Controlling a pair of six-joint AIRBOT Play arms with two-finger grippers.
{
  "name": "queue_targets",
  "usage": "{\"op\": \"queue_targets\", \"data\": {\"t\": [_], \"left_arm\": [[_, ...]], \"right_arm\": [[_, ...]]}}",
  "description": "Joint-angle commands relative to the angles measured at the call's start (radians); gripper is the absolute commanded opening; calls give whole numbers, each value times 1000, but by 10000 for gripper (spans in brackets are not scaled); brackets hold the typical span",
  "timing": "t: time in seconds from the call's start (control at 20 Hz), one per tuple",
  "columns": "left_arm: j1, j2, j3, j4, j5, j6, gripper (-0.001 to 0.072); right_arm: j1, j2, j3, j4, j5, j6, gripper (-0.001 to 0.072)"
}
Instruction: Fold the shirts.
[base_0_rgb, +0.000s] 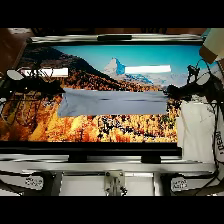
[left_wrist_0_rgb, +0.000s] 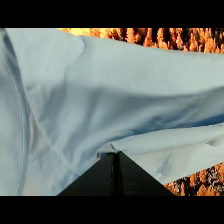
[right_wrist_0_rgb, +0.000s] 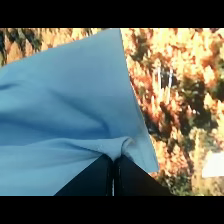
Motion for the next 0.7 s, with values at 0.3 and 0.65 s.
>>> {"op": "queue_targets", "data": {"t": [0.3, 0.65], "left_arm": [[3, -167, 98, -5, -17, -78, 507], [2, -122, 175, -6, -88, -75, 505]], "right_arm": [[86, -118, 48, -96, -34, -6, 489], [-53, -127, 48, 147, 19, -47, 667]]}}
